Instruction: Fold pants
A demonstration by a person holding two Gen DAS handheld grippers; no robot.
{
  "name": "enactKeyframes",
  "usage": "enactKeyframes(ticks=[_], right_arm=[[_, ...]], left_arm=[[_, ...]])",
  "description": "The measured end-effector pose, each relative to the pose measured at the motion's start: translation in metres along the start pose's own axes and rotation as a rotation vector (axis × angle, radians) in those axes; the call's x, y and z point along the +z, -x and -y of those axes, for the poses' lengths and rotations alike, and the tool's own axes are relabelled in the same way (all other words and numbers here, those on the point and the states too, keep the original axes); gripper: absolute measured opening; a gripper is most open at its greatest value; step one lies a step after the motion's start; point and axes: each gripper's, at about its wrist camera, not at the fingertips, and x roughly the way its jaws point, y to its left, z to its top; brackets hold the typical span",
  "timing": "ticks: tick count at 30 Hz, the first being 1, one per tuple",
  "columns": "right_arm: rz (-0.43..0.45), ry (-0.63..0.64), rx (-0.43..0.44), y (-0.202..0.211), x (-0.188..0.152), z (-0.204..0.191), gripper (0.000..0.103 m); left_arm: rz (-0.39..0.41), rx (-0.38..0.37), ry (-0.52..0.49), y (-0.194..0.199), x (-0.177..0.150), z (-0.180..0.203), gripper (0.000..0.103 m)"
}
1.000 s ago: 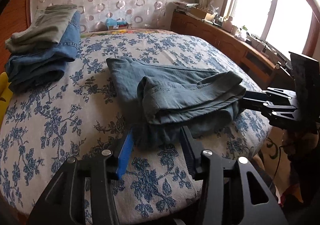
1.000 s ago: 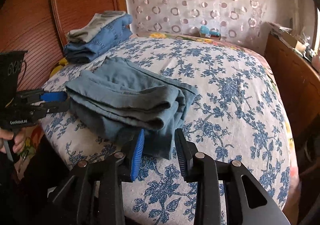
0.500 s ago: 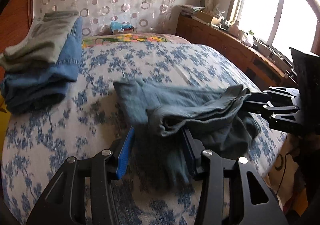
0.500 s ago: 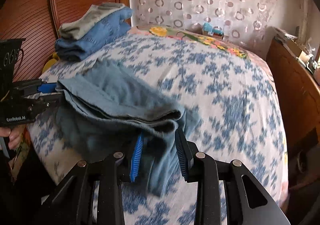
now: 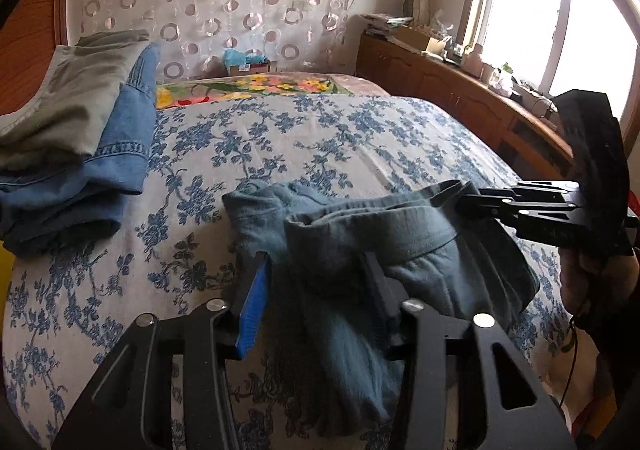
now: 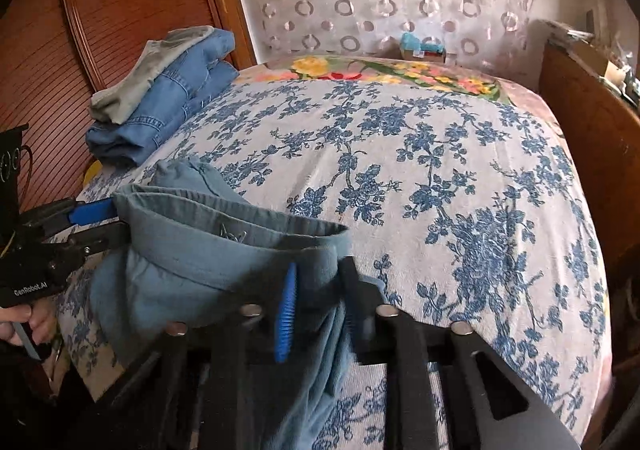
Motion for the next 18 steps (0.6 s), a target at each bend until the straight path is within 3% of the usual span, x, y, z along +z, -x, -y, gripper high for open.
enactKeyframes(ticks=[1,4,9,12,15,16,18], right_arm=[[0.005,-0.002,0.003,-0.001,0.002,0.002,0.015],[0.052,-0.01,-0.019,0.002,0.006,0.004,0.013],[0.145,-0.024,-0.055,0.018,0.005,0.001,0.013],[0.122,-0.028,-0.08,0.012,0.005,-0.003,0.013],[0.084,-0.022,-0.103,0.004,0.003,-0.006,0.015],[0.077,-0.023,-0.108,0.004,0.003,-0.007,0.018],[0.075,-0.022,-0.112,0.008,0.004,-0.009,0.026]], left_arm=[[0.001,-0.012,-0.005,0.0,0.002,0.001,0.021],[0.015,-0.015,-0.015,0.001,0.005,0.003,0.013],[0.075,0.0,-0.009,0.009,0.019,0.004,0.012],[0.066,0.019,-0.014,0.005,0.026,0.003,0.013],[0.054,0.043,-0.023,0.004,0.024,0.002,0.024],[0.059,0.048,-0.021,0.006,0.022,0.001,0.036],[0.07,0.054,-0.01,0.009,0.019,-0.002,0.05]])
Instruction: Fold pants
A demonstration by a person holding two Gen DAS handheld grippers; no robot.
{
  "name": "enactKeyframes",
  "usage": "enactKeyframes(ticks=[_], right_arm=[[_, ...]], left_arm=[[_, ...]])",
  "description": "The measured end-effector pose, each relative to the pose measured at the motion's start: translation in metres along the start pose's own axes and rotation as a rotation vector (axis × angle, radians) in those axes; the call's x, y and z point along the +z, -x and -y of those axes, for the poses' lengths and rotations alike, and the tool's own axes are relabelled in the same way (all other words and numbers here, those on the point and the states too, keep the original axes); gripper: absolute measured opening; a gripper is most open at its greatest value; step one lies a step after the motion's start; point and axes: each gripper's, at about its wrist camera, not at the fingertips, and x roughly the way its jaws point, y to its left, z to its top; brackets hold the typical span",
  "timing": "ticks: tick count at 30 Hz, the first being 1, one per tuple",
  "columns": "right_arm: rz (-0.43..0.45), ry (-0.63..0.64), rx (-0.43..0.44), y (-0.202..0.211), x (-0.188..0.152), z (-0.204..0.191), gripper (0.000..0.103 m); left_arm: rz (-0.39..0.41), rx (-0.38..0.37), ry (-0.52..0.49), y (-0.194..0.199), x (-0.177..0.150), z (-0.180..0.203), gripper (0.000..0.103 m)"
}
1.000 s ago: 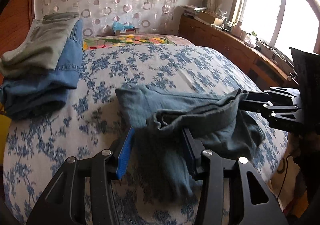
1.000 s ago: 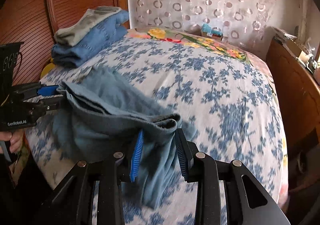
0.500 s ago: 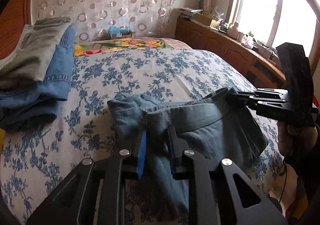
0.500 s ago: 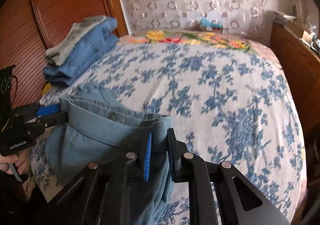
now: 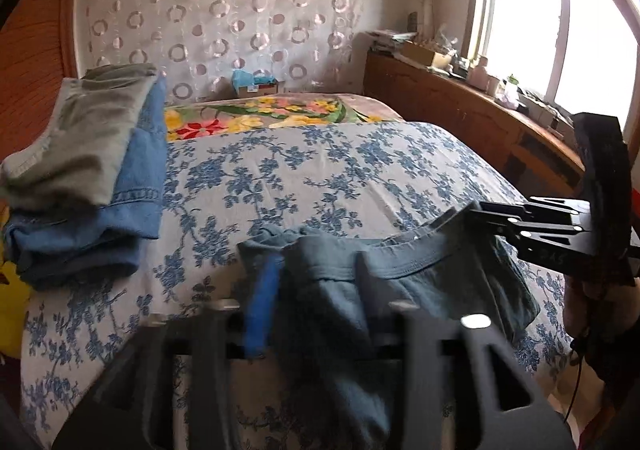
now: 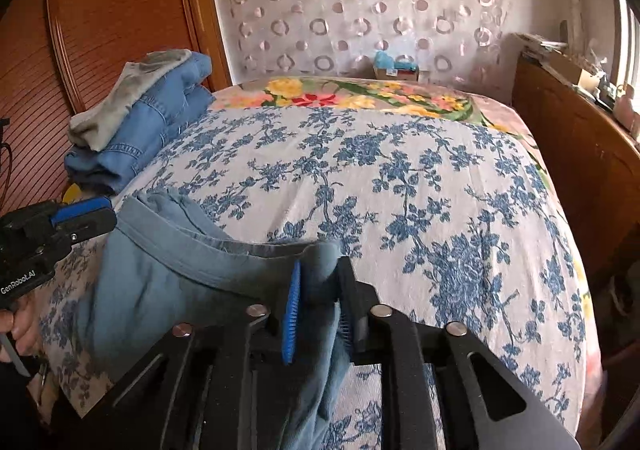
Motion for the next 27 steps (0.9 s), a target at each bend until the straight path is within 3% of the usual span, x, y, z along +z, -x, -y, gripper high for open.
enactKeyframes(ticks=[5,21,27], right_arm=[[0.02,0.02,-0.017,0.022,-0.008,-0.003,0.033],[0.012,0.02,0.053,0.091,-0.081,-0.004,0.033],[-0.009,-0.003,0.07,0.088,-0.09,-0.004,0.033]], left_arm=[[-0.001,-0.021,0.003,0.017,-0.012,-0.006,0.055],[-0.059,-0.06,0.035,0.051,-0.08,-0.006,0.055],[-0.071,-0.096,0.022,0.047,-0.082,0.005,0.041]])
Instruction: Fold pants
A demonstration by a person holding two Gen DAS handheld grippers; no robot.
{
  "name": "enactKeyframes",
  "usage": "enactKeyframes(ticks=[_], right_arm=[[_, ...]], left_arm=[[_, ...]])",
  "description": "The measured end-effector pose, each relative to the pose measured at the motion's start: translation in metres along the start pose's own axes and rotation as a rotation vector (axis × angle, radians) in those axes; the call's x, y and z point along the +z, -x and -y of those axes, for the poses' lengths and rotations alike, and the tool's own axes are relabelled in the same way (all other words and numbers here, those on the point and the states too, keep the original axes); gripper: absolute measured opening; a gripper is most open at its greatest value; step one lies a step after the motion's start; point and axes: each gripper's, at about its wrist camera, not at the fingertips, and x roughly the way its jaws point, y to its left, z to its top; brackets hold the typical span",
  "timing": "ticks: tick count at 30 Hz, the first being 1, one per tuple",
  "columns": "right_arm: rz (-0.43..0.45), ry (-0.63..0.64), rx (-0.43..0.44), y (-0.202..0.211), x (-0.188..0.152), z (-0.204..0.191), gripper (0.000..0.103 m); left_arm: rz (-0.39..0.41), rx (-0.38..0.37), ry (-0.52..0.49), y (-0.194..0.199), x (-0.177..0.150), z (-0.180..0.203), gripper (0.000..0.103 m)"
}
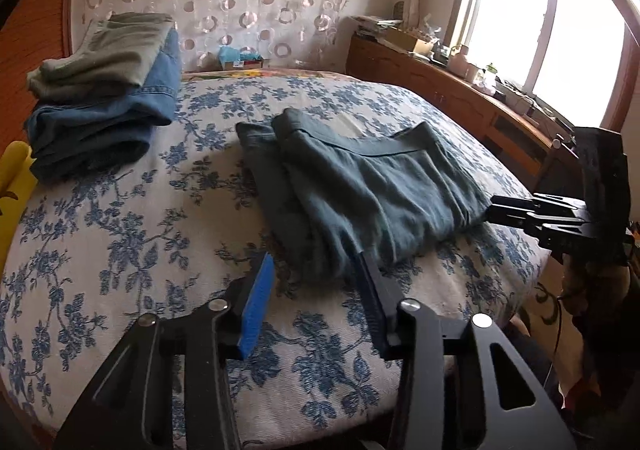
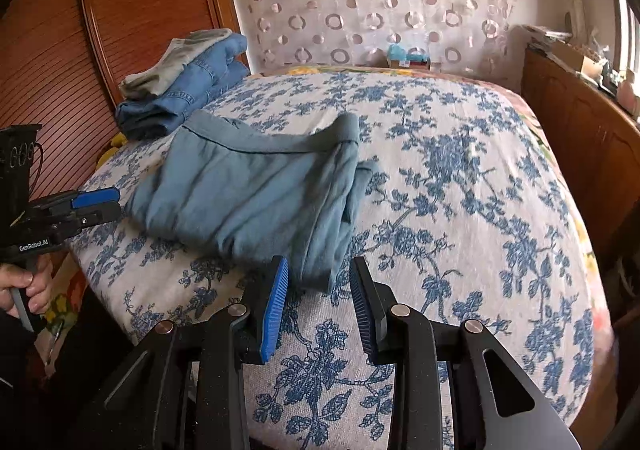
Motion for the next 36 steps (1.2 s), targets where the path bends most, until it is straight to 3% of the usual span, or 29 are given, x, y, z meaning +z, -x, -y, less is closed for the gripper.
enactKeyframes(ticks=[8,9,11,12,14,22,36], right_arm=[[-0.005,-0.008,0.026,-0.01,0.005,-0.002,0.033],[-0.006,-0.01,0.025,-0.011,0.005,-0.001,0.025],[-0.007,-0.014,0.041,-0.013,0.005,0.0,0.016],[-0.004,-0.014,0.046,-0.013,0.006,0.0,0.01],[0.015,-0.012,0.042,-0.011,0.006,0.0,0.007],[0.06,-0.01,0.017,0.008,0.003,0.0,0.004],[0.05,-0.006,0.044,0.042,-0.019,-0.006,0.004]], left_arm=[[-0.03,0.009,-0.041,-0.017,0.007,0.01,0.039],[-0.033,0.009,-0.042,-0.019,0.007,0.01,0.038],[-0.04,0.004,-0.044,-0.023,0.008,0.008,0.027],[-0.044,0.013,-0.047,-0.024,0.008,0.007,0.016],[-0.025,0.026,-0.049,-0.02,0.008,0.007,0.009],[0.016,-0.001,-0.029,0.005,0.009,0.007,0.008],[-0.021,-0.021,-0.065,0.033,-0.019,0.03,0.008]])
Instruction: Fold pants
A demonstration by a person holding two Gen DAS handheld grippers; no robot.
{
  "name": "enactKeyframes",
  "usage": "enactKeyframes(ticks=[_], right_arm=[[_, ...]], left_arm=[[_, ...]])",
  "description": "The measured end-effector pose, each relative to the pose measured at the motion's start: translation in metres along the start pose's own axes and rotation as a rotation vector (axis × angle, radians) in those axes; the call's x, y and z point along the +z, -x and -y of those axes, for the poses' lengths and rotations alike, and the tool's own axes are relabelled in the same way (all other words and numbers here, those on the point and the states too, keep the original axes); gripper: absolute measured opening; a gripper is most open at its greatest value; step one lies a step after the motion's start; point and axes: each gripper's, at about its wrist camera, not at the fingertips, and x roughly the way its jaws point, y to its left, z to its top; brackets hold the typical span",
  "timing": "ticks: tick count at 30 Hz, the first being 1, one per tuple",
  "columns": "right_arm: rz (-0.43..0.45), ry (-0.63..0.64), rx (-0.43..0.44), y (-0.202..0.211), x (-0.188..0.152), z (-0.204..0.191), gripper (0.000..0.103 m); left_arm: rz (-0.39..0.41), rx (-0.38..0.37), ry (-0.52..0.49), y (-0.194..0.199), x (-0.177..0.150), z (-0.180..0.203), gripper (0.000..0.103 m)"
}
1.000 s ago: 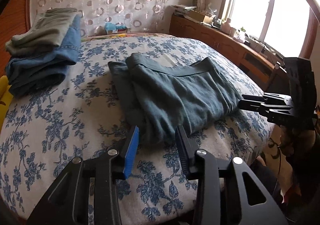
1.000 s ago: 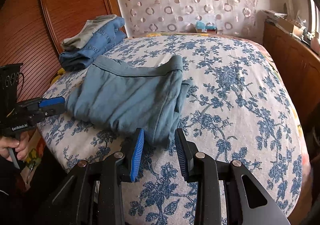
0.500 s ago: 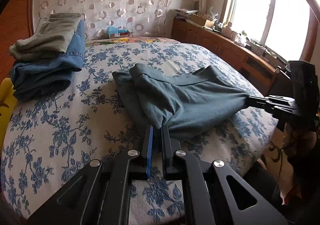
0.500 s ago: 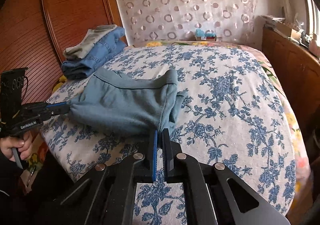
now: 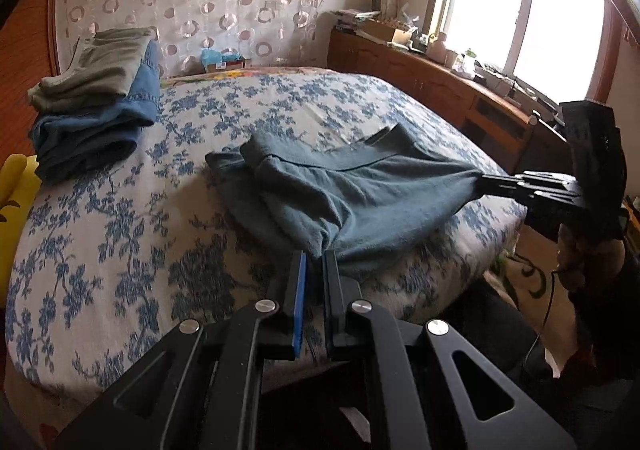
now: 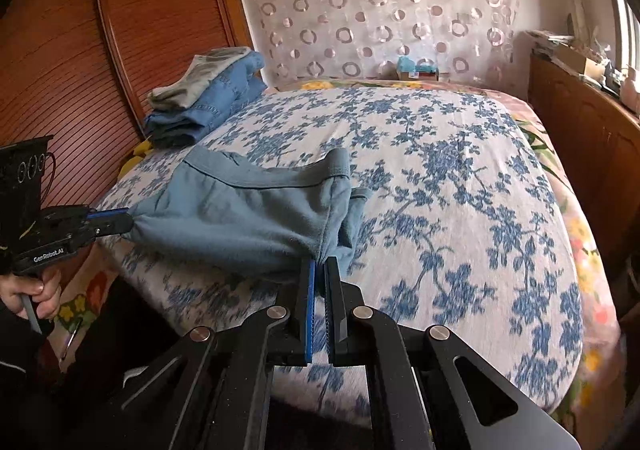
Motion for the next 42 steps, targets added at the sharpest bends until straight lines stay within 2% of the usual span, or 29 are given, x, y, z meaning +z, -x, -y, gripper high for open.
enactKeyframes(ticks=[9,11,13,15,17,21,24,33,36,42], right_arm=[[-0.018,-0.002,-0.015,0.003,-0.004,-0.006,0.004],[-0.019,-0.004,-0.016,0.004,-0.004,-0.007,0.004],[-0.014,0.0,-0.022,0.007,-0.004,-0.008,0.007],[-0.004,0.002,-0.029,0.011,-0.003,-0.009,0.008],[0.006,0.004,-0.032,0.013,-0.001,-0.009,0.013],[0.016,0.002,-0.045,0.013,0.002,-0.005,0.032],[0.018,0.003,-0.069,0.009,0.007,-0.004,0.038],[-0.001,0.008,-0.07,-0.021,0.028,0.001,0.04],[-0.015,0.013,-0.072,-0.032,0.035,0.003,0.04],[-0.032,0.021,-0.051,-0.049,0.045,0.004,0.041]], left_arm=[[-0.022,0.023,0.017,-0.003,-0.005,-0.002,0.011],[-0.018,0.026,0.023,-0.002,-0.003,-0.004,0.021],[-0.008,0.026,0.024,0.0,-0.001,-0.005,0.041],[0.006,0.023,0.024,0.001,0.002,-0.005,0.046],[0.011,0.033,0.022,0.0,0.006,-0.006,0.046],[0.028,0.054,0.016,-0.005,0.016,-0.009,0.046],[0.031,0.055,0.02,-0.012,0.024,-0.012,0.046],[0.039,0.068,0.011,-0.037,0.049,-0.016,0.046],[0.036,0.045,0.012,-0.045,0.054,-0.018,0.046],[0.014,0.041,0.012,-0.062,0.06,-0.028,0.041]])
